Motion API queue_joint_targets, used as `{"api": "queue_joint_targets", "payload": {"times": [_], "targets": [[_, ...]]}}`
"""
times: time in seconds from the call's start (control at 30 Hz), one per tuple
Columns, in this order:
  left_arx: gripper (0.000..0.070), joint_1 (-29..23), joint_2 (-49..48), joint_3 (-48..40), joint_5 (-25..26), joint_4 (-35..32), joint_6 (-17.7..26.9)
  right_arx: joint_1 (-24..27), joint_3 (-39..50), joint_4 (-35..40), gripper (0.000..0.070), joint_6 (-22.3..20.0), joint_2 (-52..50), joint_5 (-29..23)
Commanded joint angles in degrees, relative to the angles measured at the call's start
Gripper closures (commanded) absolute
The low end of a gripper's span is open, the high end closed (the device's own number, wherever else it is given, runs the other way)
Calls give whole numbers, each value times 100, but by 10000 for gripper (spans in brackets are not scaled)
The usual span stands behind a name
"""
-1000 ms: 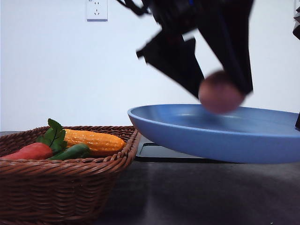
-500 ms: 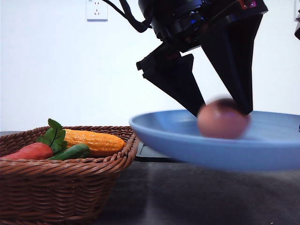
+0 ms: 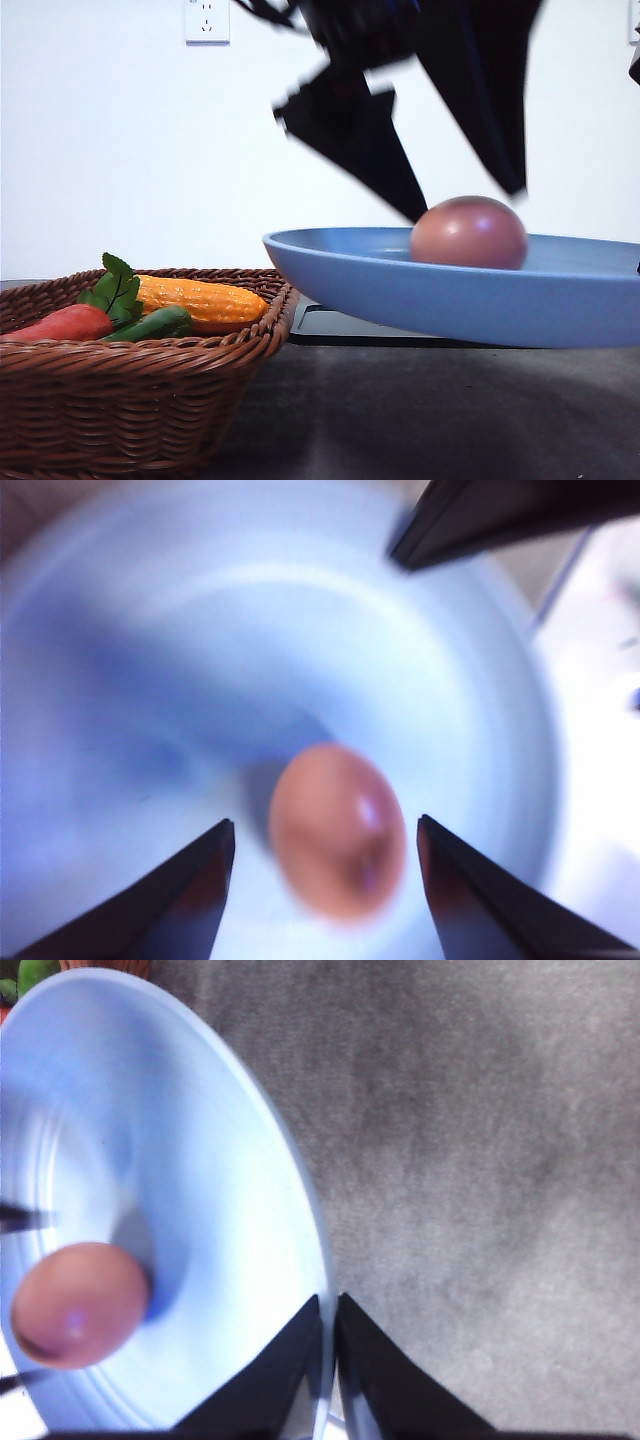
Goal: Transfer egg from basket to plate and serve
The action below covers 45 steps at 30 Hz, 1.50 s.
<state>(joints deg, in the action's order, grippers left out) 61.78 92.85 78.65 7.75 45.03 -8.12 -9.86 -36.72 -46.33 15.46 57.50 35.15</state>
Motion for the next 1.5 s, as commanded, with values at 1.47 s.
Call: {"api": "queue_joint_targets", "payload": {"times": [1.47], "targets": [[329,-1200,-4198,130,-1577,1568,-111,924,-5319,391,700,-341,6261,-347]]}}
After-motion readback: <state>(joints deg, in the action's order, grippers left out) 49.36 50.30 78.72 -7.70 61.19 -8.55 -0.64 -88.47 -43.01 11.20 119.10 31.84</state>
